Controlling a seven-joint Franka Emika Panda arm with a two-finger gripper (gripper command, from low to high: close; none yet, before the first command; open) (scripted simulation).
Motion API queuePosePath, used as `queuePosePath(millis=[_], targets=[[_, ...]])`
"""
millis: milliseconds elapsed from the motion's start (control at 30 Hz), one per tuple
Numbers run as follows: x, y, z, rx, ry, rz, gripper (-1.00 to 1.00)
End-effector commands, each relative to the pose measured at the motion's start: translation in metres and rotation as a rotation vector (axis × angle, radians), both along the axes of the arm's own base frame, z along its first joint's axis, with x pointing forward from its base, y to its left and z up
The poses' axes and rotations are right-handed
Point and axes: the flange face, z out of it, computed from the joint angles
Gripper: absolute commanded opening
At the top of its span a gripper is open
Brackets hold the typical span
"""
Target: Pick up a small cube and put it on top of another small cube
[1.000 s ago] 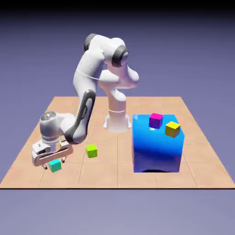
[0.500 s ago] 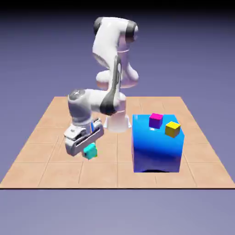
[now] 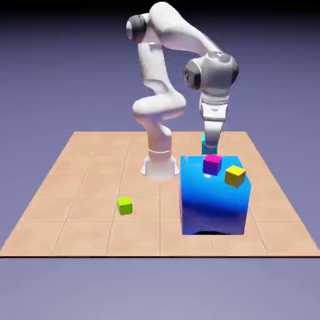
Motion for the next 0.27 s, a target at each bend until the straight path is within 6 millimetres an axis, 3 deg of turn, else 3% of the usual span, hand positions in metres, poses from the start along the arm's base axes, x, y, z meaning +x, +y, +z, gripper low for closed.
queuePosePath(millis=[0,100,133,167,200,233], targets=[[0.001,0.000,-0.016,-0.001,-0.002,0.000,-1.00],[-0.001,-0.004,-0.062,-0.001,-0.002,0.000,-1.00],[-0.001,-0.004,-0.063,-0.001,-0.002,0.000,-1.00],[-0.001,-0.004,-0.063,-0.001,-0.002,0.000,1.00],[-0.001,-0.004,-0.063,-0.001,-0.002,0.000,1.00],[0.001,-0.002,-0.047,-0.001,-0.002,0.000,1.00]])
